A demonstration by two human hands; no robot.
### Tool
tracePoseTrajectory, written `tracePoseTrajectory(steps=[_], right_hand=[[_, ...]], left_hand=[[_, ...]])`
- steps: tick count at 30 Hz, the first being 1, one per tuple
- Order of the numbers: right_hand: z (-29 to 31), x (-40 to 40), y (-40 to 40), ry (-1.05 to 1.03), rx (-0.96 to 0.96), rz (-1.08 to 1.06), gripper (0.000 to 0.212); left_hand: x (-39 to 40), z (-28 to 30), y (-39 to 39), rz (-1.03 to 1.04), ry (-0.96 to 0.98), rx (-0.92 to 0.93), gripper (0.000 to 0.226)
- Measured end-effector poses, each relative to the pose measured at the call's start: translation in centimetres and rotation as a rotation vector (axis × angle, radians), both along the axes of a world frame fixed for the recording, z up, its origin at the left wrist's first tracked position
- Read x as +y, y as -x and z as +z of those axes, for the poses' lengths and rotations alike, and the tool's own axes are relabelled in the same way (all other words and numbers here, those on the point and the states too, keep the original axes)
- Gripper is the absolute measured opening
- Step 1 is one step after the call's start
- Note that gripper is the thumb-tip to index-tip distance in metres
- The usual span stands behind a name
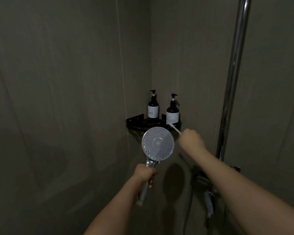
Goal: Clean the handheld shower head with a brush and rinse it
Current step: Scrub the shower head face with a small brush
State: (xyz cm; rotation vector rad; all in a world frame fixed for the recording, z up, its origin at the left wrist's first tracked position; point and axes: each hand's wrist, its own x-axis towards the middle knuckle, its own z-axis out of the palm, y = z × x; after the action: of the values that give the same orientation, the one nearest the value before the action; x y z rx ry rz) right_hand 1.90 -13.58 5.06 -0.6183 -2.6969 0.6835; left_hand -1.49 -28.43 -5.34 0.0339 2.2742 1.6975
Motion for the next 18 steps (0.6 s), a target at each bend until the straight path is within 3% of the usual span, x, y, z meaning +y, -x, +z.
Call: tracePoseTrajectory(steps=[4,9,13,15,18], right_hand=[[-0.5,-3.3,0.8,-0.097,0.005,0.194,0.025],[-0.5,0.0,0.2,0.010,0.019,0.002,0.025],[-1.9,-2.2,0.1,-0.002,0.092,0.146,0.026],[-1.7,-1.2,0.4,0.040,0.025,0.085,0.028],[-1.1,0.0,0.4,0.031,0.072,0.046,0.029]], left_hand=[[0.1,0.2,0.4,0.003,-0.010,0.009,0.033],[-0.1,0.1,0.4,0.005,-0.053,0.005,0.034],[-0.1,0.2,0.8,-0.003,-0.072,0.002,0.036],[-0.2,0.3,0.8,-0.014,-0.061,0.015,0.037],[-0.4,0.1,0.9,-0.006,-0.047,0.023,0.038]])
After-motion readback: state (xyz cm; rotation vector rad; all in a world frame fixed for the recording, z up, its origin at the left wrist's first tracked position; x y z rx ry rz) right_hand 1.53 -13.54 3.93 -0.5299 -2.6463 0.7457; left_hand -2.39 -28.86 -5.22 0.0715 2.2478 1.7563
